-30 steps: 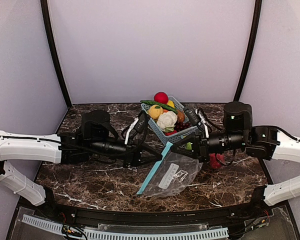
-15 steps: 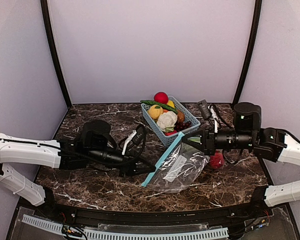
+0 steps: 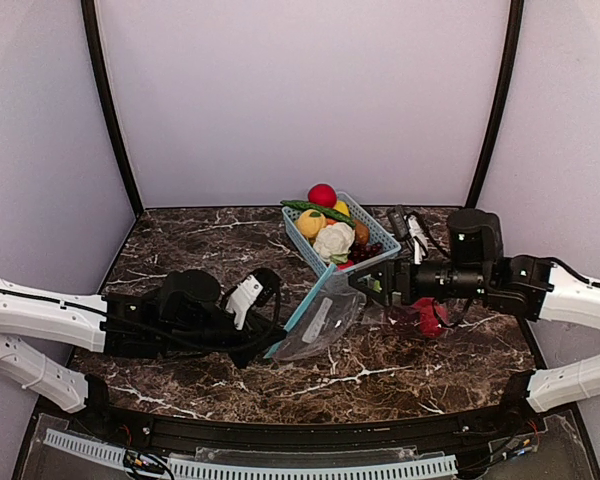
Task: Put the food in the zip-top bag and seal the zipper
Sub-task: Unzip the zipper of the food storage bag, then pass from the left arm to the right
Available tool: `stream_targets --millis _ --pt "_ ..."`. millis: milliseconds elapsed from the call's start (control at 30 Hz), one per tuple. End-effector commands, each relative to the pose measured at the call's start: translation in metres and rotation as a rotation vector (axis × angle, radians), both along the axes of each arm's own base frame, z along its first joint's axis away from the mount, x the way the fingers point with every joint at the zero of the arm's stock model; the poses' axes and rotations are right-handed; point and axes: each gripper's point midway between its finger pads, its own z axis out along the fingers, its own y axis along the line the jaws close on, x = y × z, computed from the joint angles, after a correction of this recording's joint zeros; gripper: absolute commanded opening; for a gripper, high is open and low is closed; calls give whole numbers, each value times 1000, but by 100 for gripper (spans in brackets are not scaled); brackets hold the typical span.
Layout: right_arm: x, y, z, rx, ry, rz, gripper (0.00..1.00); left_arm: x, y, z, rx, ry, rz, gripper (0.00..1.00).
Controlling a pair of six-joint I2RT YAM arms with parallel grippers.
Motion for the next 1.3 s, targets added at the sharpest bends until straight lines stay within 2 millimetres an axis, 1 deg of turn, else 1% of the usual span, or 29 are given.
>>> stream_targets --millis 0,100,167,200,233,267,300,400,533,633,767,900,1000,1100,1167,1267 --pt "18 -7 -16 31 94 -157 84 49 45 -1 167 -279 341 1" --pt "17 0 -27 66 165 -184 80 57 51 2 180 -316 439 1" --pt "14 9 -32 83 195 -184 77 60 48 -5 204 -318 462 1" --pt "12 13 -38 75 213 -185 76 61 46 -4 201 -313 470 1" --pt "12 18 -37 87 218 -183 74 61 45 -10 217 -310 472 1" --pt "12 23 -41 83 228 -183 73 61 43 -11 211 -300 479 1" --pt "13 28 -46 75 239 -184 72 61 40 -15 218 -293 477 1" --pt "14 42 -56 53 261 -177 72 60 34 -21 209 -267 475 1" --pt "21 60 -61 59 272 -170 75 58 27 -29 198 -233 465 1" --pt "26 74 -61 70 271 -154 76 57 23 -35 191 -214 454 1" --pt "33 92 -63 66 277 -138 75 55 19 -41 195 -198 442 1" --pt "36 108 -74 51 298 -109 73 54 17 -45 196 -186 436 1" --pt "37 113 -82 37 314 -107 68 54 16 -46 192 -180 435 1" --pt "38 114 -92 22 333 -120 63 54 16 -47 190 -174 437 1" --pt "38 114 -96 17 339 -119 62 53 16 -48 190 -170 437 1" --pt "36 114 -98 13 340 -110 64 53 15 -48 190 -164 433 1"
